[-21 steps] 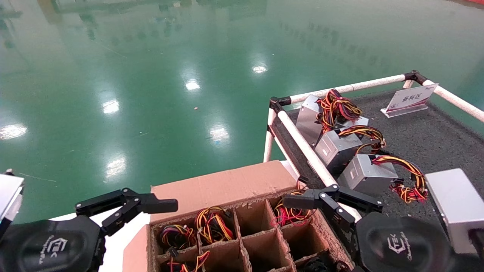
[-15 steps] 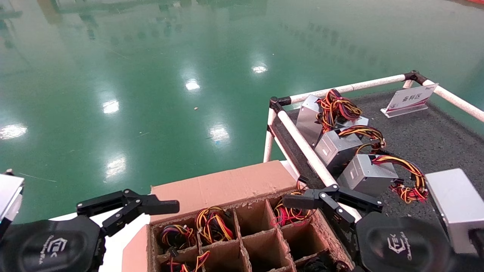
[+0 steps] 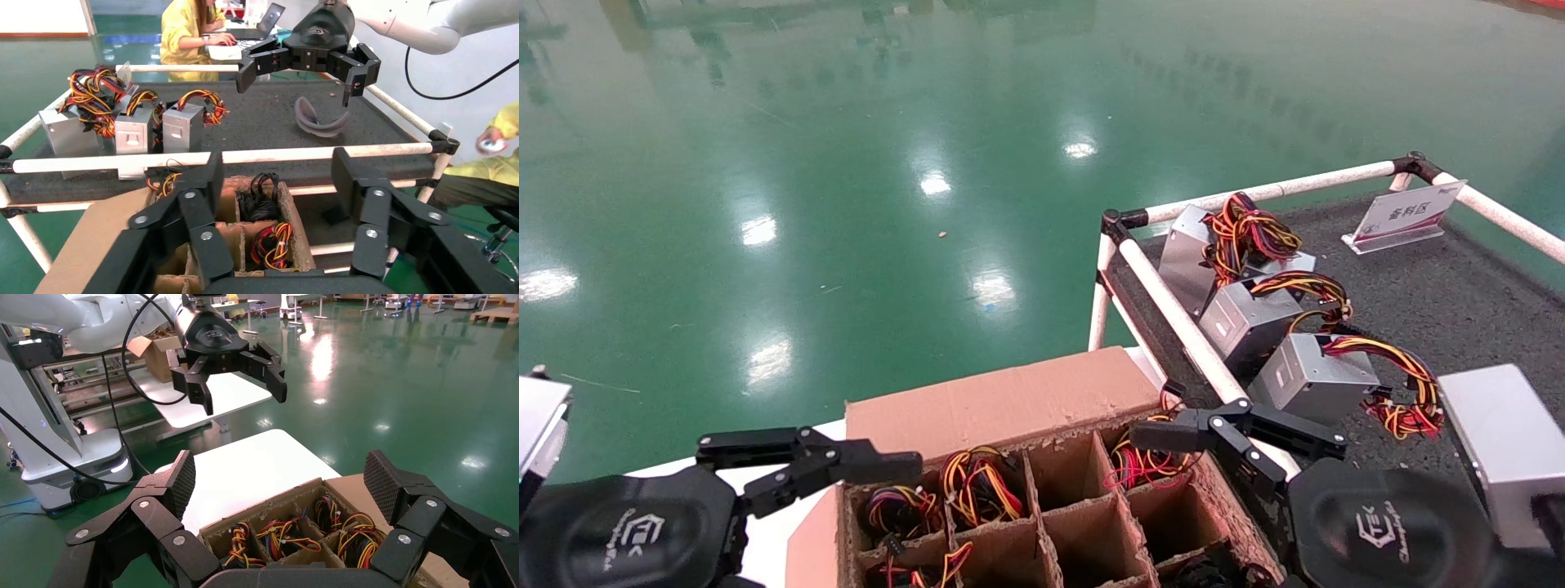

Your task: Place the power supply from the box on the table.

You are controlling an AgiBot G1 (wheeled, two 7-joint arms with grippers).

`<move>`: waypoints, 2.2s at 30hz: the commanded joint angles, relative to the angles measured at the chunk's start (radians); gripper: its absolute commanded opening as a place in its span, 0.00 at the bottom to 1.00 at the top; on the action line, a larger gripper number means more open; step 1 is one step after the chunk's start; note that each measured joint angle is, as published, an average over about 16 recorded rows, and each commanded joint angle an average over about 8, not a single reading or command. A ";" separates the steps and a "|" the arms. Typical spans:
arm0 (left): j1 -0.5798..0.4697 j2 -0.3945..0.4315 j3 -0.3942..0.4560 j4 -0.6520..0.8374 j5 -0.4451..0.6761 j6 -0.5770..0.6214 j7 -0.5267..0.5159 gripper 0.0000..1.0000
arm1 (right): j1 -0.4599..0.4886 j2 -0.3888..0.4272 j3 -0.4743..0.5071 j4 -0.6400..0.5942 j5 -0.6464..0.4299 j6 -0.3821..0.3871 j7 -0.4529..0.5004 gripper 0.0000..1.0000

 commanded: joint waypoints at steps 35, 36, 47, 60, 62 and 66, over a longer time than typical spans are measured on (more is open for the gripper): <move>0.000 0.000 0.000 0.000 0.000 0.000 0.000 1.00 | 0.002 -0.006 -0.061 -0.084 -0.163 0.085 0.015 1.00; 0.000 0.000 0.000 0.000 0.000 0.000 0.000 1.00 | 0.008 -0.010 -0.070 -0.097 -0.186 0.092 0.013 1.00; 0.000 0.000 0.000 0.000 0.000 0.000 0.000 1.00 | 0.154 -0.115 -0.156 -0.335 -0.416 0.177 -0.035 1.00; 0.000 0.000 0.001 0.000 0.000 0.000 0.000 1.00 | 0.301 -0.229 -0.202 -0.633 -0.510 0.164 -0.158 1.00; 0.000 0.000 0.001 0.000 0.000 0.000 0.000 1.00 | 0.306 -0.240 -0.207 -0.663 -0.515 0.159 -0.171 1.00; 0.000 0.000 0.001 0.000 0.000 0.000 0.000 1.00 | 0.315 -0.259 -0.215 -0.711 -0.523 0.148 -0.191 1.00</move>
